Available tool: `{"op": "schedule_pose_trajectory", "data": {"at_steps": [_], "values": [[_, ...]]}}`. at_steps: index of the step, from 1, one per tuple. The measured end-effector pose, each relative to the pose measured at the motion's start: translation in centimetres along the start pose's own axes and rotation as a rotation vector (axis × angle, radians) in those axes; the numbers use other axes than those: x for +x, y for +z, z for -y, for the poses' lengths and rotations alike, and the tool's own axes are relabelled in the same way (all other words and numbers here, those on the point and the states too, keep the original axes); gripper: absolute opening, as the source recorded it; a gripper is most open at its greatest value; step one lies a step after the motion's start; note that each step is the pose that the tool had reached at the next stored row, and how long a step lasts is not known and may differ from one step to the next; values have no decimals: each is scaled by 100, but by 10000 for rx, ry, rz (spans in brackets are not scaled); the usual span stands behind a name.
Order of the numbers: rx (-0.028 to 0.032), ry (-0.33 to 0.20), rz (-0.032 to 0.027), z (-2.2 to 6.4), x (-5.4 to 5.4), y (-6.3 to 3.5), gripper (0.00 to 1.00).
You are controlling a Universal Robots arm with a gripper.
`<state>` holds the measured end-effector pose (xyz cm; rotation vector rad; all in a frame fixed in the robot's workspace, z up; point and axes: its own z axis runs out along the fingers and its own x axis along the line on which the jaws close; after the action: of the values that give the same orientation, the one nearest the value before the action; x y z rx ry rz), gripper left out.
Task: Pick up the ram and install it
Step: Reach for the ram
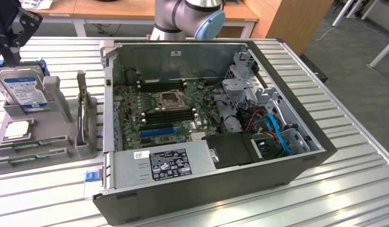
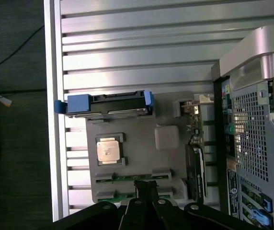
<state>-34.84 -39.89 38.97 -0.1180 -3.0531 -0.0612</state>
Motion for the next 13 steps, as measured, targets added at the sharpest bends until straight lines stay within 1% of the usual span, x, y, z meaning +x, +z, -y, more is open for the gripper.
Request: {"op": "schedule_pose_trajectory", "data": {"at_steps": [7,13], "values": [[6,4,-85,4,53,7,10],[14,8,-177,9,110,15,10]]}}
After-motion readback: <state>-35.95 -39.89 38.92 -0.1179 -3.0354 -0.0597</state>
